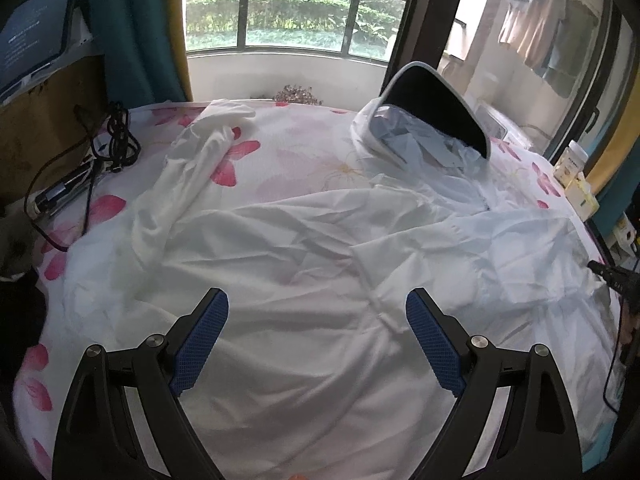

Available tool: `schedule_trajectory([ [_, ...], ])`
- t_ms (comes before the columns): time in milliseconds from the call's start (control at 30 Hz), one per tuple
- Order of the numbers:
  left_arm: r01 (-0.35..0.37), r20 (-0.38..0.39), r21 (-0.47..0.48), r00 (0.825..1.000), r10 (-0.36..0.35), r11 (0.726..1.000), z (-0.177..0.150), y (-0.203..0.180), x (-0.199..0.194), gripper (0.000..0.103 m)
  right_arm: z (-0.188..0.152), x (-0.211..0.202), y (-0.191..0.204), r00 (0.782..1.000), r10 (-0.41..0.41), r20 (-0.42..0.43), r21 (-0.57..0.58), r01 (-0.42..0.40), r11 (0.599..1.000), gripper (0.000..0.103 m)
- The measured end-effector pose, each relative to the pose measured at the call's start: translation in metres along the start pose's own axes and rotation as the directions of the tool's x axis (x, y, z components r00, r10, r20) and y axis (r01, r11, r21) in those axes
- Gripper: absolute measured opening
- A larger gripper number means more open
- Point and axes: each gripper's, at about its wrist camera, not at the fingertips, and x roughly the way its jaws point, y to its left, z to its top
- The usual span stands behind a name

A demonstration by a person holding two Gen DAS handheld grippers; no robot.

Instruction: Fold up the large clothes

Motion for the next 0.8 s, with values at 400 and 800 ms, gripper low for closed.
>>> schedule_trajectory([
  [400,-0.037,0.025,0.015,0.999,0.037,0.999,0.045,0.065,0.016,0.092,0.010,-0.008,0.001,0.997,-0.072,-0.006,0.056,0.072,0.996,0.004],
  [800,-0.024,-0.025,0.066,0.999,0.025,0.998,0.106,0.108,0.092,0.062,0.043,-0.016,0.020,0.993,-0.113,0.016,0.111,0.110,0.988,0.056],
])
